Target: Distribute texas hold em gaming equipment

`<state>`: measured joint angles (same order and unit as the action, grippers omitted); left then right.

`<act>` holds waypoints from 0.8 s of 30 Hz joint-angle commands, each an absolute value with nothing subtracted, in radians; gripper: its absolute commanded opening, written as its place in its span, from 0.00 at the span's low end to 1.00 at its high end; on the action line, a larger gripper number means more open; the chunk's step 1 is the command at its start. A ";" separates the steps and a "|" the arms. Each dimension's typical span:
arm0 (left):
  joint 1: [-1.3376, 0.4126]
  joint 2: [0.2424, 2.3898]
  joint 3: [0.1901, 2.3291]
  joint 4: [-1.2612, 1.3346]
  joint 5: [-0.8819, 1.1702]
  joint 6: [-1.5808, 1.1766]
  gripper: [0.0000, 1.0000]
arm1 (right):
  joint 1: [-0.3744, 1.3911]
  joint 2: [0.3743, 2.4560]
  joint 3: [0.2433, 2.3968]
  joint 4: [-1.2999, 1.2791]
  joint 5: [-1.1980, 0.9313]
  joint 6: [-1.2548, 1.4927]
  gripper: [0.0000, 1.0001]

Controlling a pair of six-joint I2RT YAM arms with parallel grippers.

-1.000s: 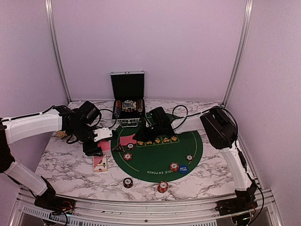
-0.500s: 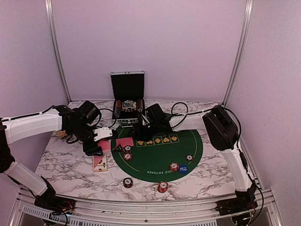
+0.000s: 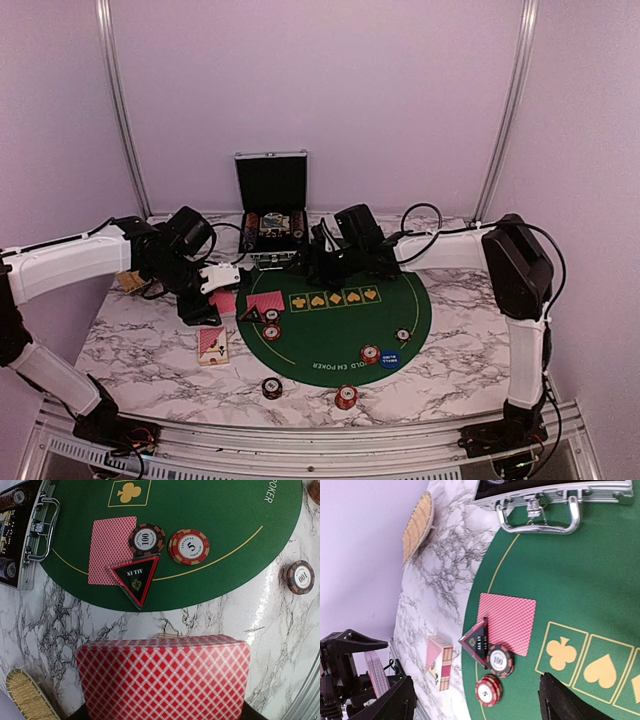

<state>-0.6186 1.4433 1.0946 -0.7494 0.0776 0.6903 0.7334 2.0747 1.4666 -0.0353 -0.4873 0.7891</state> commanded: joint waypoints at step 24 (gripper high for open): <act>-0.609 1.464 1.149 -0.775 0.093 0.655 0.00 | 0.831 2.121 1.446 0.271 -0.688 1.056 0.92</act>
<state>-0.6140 1.4601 1.1347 -0.7639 0.0780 0.6559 0.8177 2.0823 1.4456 0.1791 -0.6563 0.9989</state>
